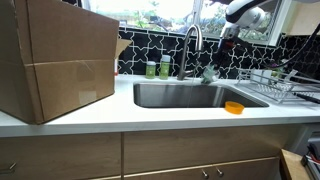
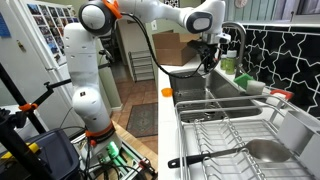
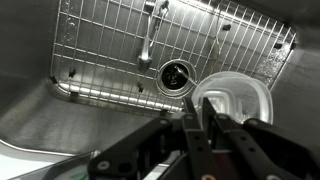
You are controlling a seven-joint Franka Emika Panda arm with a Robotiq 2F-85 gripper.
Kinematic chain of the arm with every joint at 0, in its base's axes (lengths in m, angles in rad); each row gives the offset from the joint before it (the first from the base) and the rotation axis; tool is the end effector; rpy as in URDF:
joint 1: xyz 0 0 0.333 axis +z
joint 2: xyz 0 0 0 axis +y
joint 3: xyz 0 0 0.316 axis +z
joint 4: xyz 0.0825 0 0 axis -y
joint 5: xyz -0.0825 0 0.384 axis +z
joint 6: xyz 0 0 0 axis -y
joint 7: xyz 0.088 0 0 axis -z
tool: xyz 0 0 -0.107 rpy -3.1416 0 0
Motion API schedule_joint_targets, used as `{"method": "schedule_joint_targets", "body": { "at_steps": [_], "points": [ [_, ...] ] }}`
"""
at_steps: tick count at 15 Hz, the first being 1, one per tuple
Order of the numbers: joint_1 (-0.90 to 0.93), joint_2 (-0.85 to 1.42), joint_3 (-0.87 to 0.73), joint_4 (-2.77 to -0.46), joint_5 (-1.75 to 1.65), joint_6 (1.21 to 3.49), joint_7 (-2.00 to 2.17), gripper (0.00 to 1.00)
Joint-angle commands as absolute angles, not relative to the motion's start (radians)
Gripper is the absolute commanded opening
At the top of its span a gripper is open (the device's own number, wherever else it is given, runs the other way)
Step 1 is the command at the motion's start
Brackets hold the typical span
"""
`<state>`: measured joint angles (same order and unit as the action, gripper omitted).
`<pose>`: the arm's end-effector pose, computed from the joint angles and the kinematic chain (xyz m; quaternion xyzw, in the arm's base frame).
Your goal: Open the water tap and draw some water in the clear bowl then place the clear bowl on its previous position
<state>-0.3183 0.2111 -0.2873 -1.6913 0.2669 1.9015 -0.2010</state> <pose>0.5311 -0.3294 0.4769 -0.9663 0.2386 -0.0422 0.0869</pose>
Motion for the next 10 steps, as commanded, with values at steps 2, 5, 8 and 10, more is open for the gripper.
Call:
{"method": "schedule_joint_targets", "body": {
  "at_steps": [2, 5, 8, 10],
  "points": [
    [-0.338, 0.277, -0.26, -1.621, 0.289, 1.931, -0.199, 0.03],
    [-0.342, 0.297, -0.248, -1.604, 0.299, 1.965, -0.196, 0.03],
    [-0.347, 0.31, -0.234, -1.594, 0.313, 1.978, -0.202, 0.03],
    [-0.349, 0.317, -0.227, -1.587, 0.324, 1.98, -0.202, 0.03]
  ]
}}
